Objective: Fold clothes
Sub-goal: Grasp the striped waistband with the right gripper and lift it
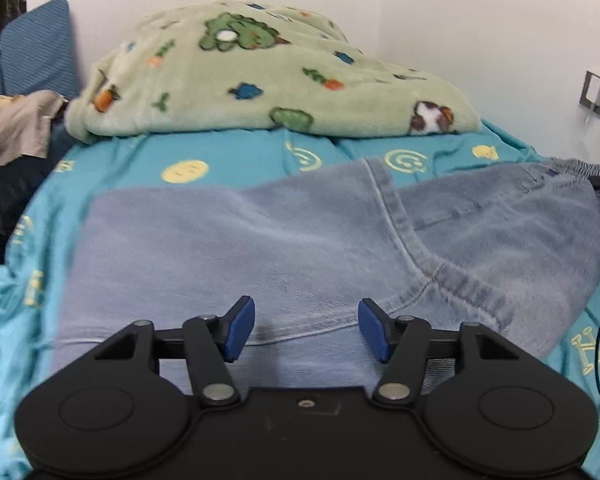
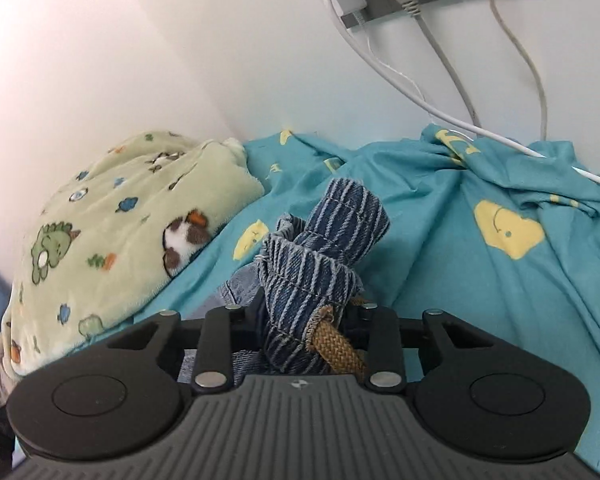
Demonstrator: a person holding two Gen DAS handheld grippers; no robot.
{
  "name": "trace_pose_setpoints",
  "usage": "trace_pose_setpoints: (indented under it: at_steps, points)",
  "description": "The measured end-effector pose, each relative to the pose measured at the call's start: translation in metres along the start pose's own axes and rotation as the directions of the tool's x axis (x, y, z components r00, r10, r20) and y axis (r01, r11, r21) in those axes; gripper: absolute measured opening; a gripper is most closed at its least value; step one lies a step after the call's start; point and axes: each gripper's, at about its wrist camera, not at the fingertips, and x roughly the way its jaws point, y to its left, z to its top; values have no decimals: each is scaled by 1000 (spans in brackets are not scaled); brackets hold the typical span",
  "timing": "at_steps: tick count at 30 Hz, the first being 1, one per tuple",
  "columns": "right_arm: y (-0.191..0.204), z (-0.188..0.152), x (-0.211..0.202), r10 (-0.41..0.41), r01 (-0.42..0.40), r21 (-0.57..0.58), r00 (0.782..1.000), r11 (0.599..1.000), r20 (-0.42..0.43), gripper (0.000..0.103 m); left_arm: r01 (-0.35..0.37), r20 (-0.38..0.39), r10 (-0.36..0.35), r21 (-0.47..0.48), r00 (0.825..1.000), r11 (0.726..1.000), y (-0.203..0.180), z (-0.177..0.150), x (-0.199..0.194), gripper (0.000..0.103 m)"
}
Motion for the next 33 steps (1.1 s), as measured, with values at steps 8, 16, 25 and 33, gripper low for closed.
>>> trace_pose_setpoints:
  at_steps: [8,16,25,33]
  points:
    - [32,4,-22,21,-15,-87,998,996,60,32,-87,-7,87,-74,996,993,27,17,-71,56]
    - [170,-2,-80,207,-137,-361,965,922,163,30,-60,112,110,-377,988,924,99,13,-108,56]
    - [337,-158,-118,512,-339,-713,859,614,32,28,45,261,167,-651,951,758,176,3,-139,58]
    - [370,-275,-96,475,-377,-817,868,436,-147,27,110,260,120,-721,958,684,201,-10,-128,58]
